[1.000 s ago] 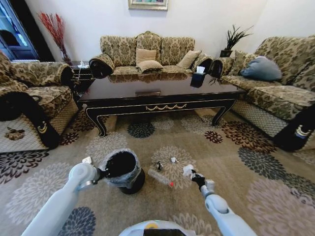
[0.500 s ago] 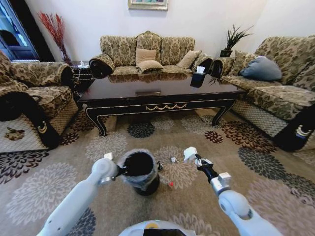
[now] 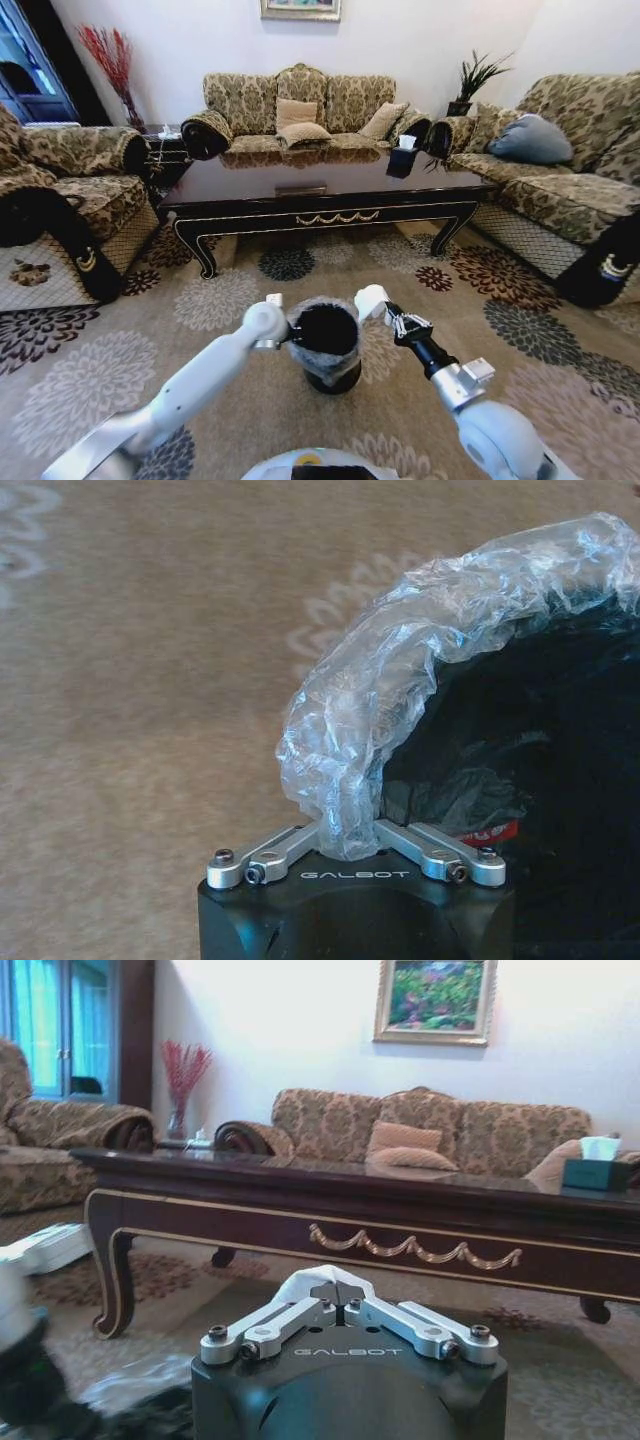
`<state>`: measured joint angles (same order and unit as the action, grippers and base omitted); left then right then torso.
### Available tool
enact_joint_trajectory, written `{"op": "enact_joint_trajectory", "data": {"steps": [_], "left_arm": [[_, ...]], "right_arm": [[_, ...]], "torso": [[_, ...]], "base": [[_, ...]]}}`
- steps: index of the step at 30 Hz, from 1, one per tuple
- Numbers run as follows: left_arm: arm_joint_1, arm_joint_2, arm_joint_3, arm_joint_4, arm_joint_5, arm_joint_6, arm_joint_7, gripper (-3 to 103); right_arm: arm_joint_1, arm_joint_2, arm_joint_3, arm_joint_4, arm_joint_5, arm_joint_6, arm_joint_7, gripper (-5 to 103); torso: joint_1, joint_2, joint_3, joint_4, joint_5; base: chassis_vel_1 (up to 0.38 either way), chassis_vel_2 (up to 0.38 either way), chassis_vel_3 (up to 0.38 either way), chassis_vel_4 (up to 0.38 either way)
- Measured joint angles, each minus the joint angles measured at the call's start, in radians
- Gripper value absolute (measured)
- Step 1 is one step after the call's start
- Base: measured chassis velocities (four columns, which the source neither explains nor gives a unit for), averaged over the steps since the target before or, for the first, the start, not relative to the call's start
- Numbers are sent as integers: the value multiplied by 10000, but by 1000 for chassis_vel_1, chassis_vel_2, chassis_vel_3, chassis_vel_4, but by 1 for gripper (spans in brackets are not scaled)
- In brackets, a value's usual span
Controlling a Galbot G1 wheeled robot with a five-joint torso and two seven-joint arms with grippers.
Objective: Move to the front of the table and pick up the trash from the floor, then place it into the trash bin.
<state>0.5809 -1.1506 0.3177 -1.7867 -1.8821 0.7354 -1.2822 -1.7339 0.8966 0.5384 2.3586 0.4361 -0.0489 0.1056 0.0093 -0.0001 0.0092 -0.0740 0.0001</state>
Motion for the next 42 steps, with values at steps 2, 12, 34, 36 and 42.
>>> {"op": "enact_joint_trajectory", "data": {"steps": [2,12,34,36,42], "left_arm": [[-131,-336,232,117,10,0,-80,0],[-97,-238,314,-168,-58,1,-211,0],[60,223,20,-927,-265,1,-275,0],[92,277,-35,-930,-274,1,-280,0],[239,508,-445,-928,-358,0,-284,0]], "right_arm": [[-131,87,-285,-32,-417,23,-84,0],[-374,256,-872,-336,-1458,157,-250,2],[-606,319,-844,-804,-3447,608,-711,83],[-602,305,-771,-875,-3777,773,-779,89],[-703,246,-345,-996,-4709,1239,-973,100]], "torso": [[0,0,0,-4,0],[0,0,0,1,-1],[0,0,0,-2,-2],[0,0,0,-1,-1],[0,0,0,0,-2]], "base": [[0,0,0,0],[0,0,0,0],[0,0,0,0],[0,0,0,0],[0,0,0,0]]}}
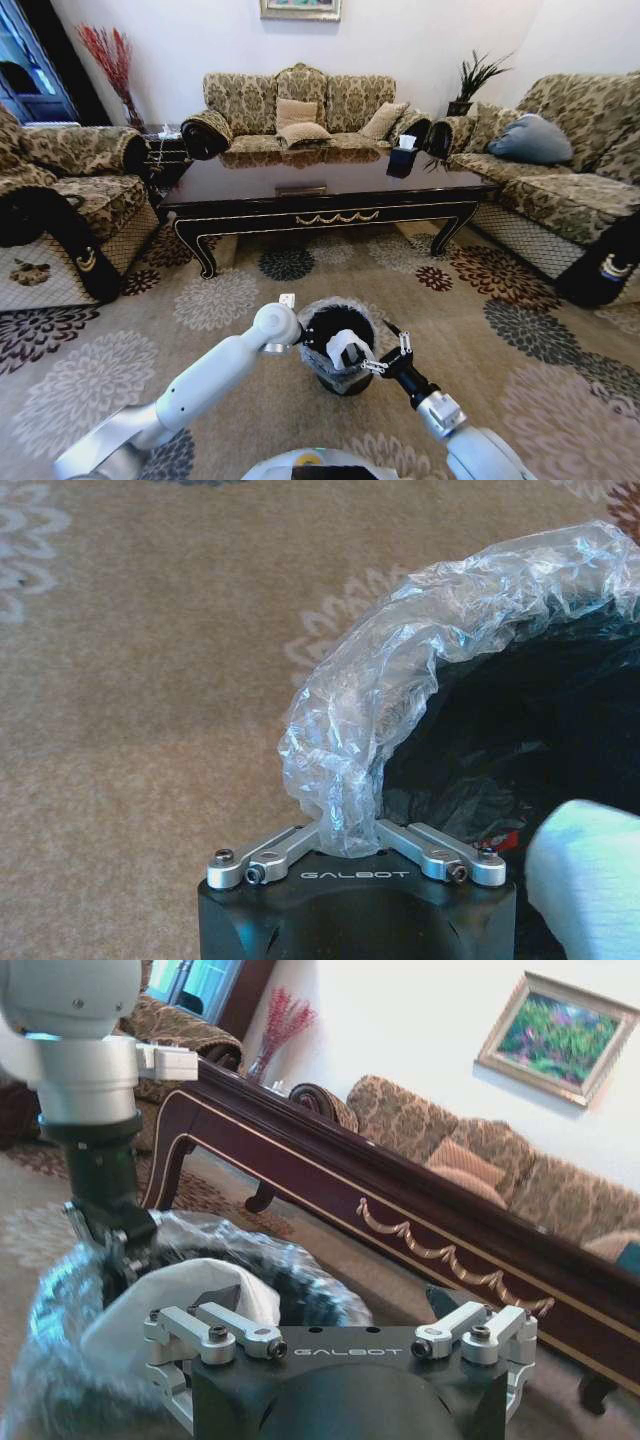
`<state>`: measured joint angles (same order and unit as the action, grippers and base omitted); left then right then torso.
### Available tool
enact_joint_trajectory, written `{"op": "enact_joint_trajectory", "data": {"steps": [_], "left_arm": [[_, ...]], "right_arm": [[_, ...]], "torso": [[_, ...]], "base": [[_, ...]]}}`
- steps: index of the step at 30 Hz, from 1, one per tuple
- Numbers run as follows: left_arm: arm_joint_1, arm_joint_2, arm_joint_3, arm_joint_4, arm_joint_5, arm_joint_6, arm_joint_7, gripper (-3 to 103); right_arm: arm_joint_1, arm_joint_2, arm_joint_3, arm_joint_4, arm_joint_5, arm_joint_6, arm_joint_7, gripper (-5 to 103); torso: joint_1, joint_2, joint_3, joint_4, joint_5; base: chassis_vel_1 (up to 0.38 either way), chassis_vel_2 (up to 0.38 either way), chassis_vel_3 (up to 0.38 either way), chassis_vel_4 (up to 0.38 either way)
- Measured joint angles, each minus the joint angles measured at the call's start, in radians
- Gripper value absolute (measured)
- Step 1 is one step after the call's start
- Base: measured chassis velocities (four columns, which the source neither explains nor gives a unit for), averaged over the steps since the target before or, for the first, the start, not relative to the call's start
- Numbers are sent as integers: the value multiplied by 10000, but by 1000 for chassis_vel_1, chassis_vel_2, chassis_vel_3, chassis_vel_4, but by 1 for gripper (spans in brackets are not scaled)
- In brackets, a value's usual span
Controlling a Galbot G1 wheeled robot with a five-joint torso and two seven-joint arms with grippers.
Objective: Move to the front of the table and pick up the trash from the floor, then place it into the trash bin.
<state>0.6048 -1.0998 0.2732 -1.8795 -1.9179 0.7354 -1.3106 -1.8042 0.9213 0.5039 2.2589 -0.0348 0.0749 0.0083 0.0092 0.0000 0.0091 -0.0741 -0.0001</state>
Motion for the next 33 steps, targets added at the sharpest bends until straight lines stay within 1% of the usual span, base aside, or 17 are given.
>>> {"op": "enact_joint_trajectory", "data": {"steps": [2,4,5,10,14,18,25,28,30,31,33], "left_arm": [[47,40,-111,-24,-20,0,-1,0],[121,45,-275,-149,-88,0,-1,0],[121,45,-275,-149,-88,0,-1,0],[169,85,-403,-213,-107,0,2,0],[266,199,-619,-188,-106,0,17,0],[365,259,-779,-139,-106,0,34,0],[514,279,-1104,-268,-152,1,52,0],[568,292,-1175,-300,-159,0,59,0],[651,299,-1042,-325,-24,0,58,0],[651,299,-1042,-325,-24,0,58,0],[697,251,-784,-343,87,0,59,0]], "right_arm": [[-27,-15,60,-42,-198,92,-47,100],[-67,-41,107,-152,-642,304,-231,100],[-67,-41,107,-152,-642,304,-231,100],[-103,-155,408,-344,-1501,711,-529,100],[-227,-177,648,-319,-1739,891,-674,100],[-290,-186,791,-229,-1769,941,-736,100],[-398,-202,944,-346,-2162,1180,-857,100],[-379,-186,941,-349,-2192,1202,-849,100],[-255,-161,757,-50,-1681,1001,-729,100],[-255,-161,757,-50,-1681,1001,-729,100],[-157,-133,606,185,-1273,836,-637,100]], "torso": [[0,0,0,1,0],[0,0,0,0,0],[0,0,0,0,0],[0,0,0,-2,0],[0,0,0,0,0],[0,0,0,0,0],[0,0,0,-1,1],[0,0,0,-2,1],[0,0,0,1,2],[0,0,0,1,2],[0,0,0,2,1]], "base": [[0,0,0,0],[0,0,0,0],[0,0,0,0],[0,0,0,0],[0,0,0,0],[0,0,0,0],[0,0,0,0],[0,0,0,0],[0,0,0,0],[0,0,0,0],[0,0,0,0]]}}
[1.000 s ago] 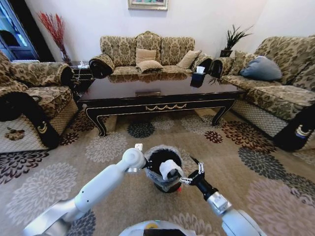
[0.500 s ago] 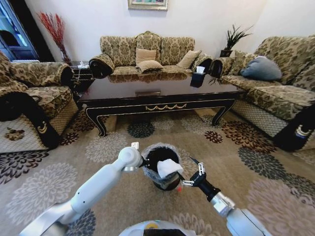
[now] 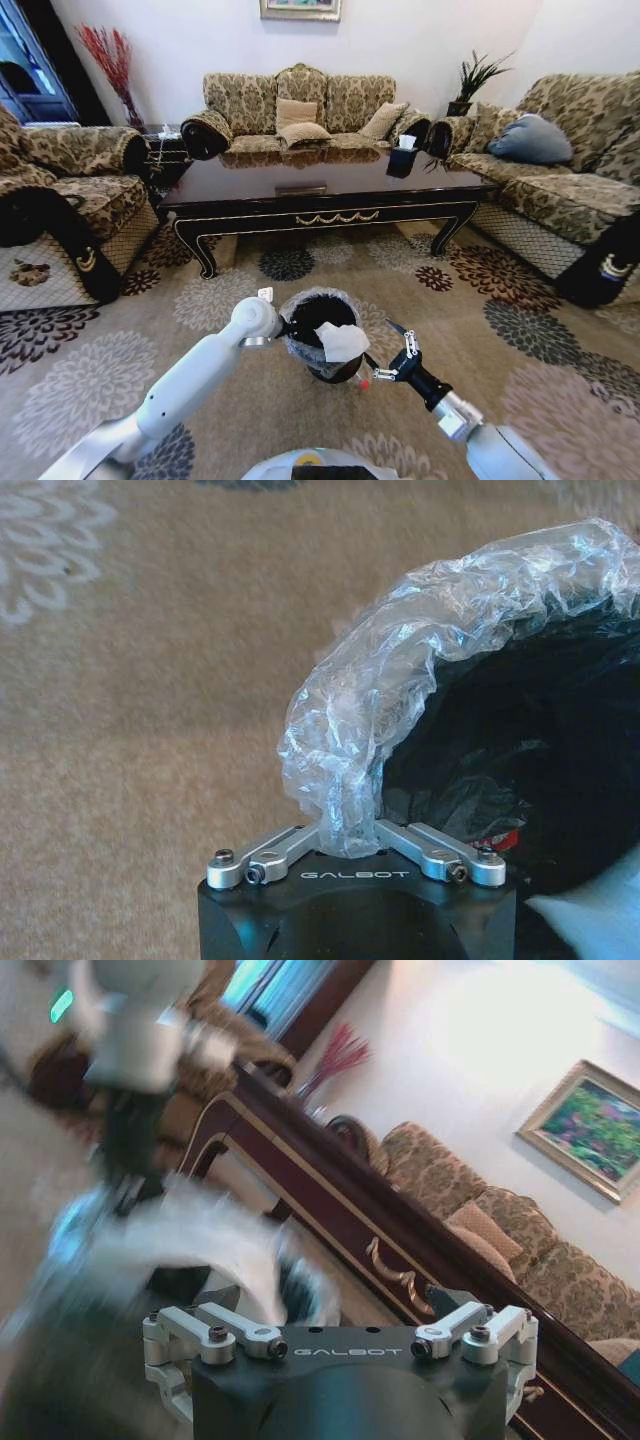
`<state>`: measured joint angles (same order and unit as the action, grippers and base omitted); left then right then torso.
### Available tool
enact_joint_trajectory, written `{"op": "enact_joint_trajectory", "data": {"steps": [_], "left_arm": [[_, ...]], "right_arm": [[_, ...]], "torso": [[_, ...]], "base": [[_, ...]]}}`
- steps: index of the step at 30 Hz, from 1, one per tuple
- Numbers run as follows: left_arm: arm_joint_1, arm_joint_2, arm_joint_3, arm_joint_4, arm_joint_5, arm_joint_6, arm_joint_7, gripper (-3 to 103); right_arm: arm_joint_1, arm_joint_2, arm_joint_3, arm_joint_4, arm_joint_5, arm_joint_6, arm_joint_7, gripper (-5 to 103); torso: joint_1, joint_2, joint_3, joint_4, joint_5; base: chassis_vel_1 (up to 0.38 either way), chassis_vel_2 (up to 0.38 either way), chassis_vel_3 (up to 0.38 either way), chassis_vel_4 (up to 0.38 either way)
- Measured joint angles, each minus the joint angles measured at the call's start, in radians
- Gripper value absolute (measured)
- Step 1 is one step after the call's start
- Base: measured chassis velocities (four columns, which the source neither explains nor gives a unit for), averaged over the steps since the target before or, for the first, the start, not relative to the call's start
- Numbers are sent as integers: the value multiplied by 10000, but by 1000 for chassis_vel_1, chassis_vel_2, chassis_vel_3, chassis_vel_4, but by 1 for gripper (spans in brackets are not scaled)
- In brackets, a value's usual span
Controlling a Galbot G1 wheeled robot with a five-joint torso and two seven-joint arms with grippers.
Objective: Move to the front of the table and pick up the trash from the floor, then place it into the trash bin.
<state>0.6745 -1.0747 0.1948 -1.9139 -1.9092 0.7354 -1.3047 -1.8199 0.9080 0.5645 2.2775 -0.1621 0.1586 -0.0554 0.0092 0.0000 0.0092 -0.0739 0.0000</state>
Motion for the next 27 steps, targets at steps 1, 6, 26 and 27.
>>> {"op": "enact_joint_trajectory", "data": {"steps": [1,6,26,27], "left_arm": [[35,-67,233,-1,115,1,0,0],[94,-302,693,19,370,1,5,0],[92,-385,649,-485,95,1,-24,0],[92,-385,649,-485,95,1,-24,0]], "right_arm": [[48,22,-108,183,329,-108,65,100],[-100,91,-219,616,883,-184,44,100],[-171,421,-1050,-259,2267,-516,-61,100],[-171,421,-1050,-259,2267,-516,-61,100]], "torso": [[0,0,0,-1,-1],[0,1,0,-4,-1],[0,0,0,-1,0],[0,0,0,-1,0]], "base": [[0,0,0,0],[0,0,0,0],[0,0,0,0],[0,0,0,0]]}}
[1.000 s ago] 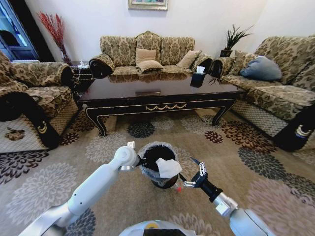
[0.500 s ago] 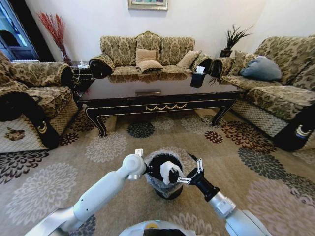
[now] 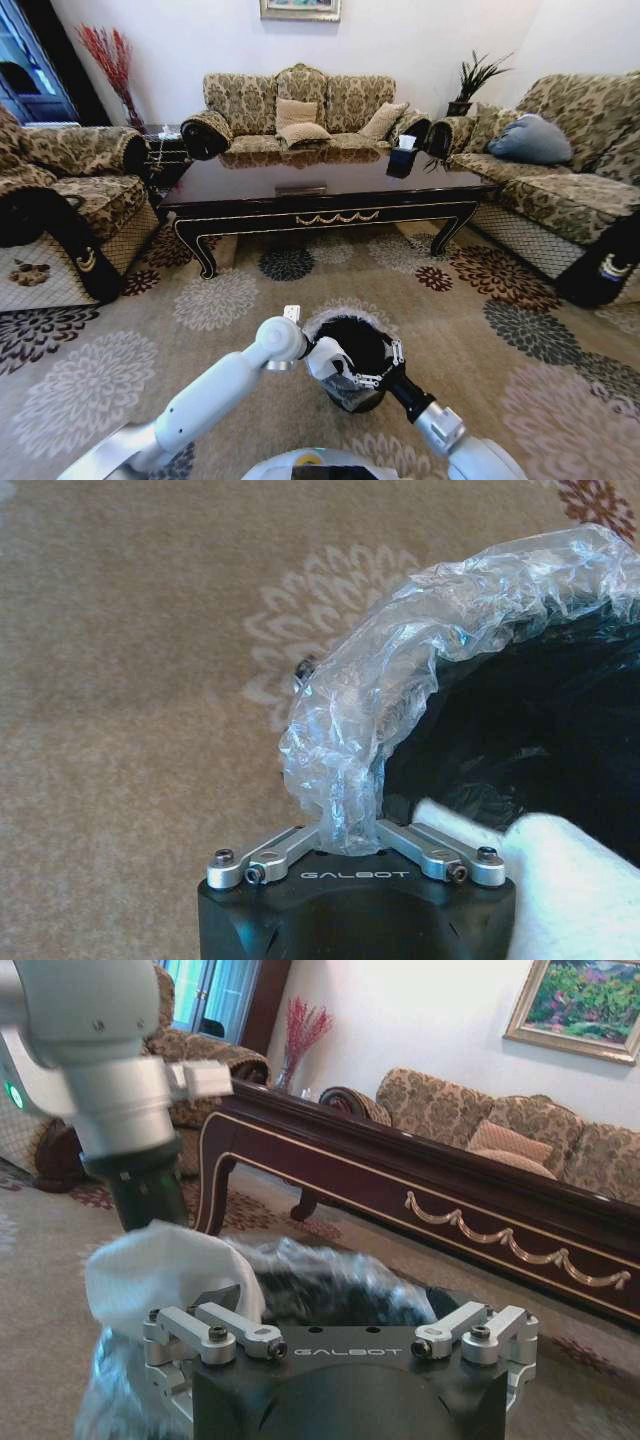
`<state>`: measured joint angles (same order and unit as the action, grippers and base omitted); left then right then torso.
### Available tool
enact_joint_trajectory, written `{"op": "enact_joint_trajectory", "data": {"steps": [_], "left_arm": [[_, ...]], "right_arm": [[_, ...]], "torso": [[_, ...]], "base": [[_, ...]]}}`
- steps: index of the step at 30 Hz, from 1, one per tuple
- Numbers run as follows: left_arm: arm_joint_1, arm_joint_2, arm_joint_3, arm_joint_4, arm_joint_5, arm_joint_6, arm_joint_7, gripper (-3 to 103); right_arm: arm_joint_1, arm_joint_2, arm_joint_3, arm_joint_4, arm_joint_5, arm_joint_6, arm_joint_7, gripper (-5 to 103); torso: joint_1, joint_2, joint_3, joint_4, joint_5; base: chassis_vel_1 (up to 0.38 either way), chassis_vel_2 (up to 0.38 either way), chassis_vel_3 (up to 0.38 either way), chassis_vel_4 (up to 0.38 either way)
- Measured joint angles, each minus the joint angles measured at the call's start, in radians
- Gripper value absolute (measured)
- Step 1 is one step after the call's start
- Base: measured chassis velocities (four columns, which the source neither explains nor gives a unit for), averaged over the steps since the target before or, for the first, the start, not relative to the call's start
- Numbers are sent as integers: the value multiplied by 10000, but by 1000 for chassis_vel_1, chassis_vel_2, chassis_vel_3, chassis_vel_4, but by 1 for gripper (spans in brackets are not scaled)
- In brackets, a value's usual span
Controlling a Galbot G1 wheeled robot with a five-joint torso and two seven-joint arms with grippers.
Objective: Move to the front of the table and pick up the trash from the floor, then place it into the trash bin.
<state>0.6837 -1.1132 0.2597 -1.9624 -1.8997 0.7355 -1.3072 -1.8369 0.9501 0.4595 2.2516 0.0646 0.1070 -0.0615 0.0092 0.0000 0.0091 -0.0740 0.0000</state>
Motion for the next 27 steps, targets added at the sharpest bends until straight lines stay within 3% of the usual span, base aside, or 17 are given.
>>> {"op": "enact_joint_trajectory", "data": {"steps": [19,27], "left_arm": [[585,385,-1864,26,-413,0,124,0],[893,449,-2029,-174,-461,-1,135,0]], "right_arm": [[-445,-235,555,185,134,142,16,100],[-389,-264,543,317,114,104,-27,100]], "torso": [[0,0,0,-2,-1],[0,0,0,-1,1]], "base": [[0,0,0,0],[0,0,0,0]]}}
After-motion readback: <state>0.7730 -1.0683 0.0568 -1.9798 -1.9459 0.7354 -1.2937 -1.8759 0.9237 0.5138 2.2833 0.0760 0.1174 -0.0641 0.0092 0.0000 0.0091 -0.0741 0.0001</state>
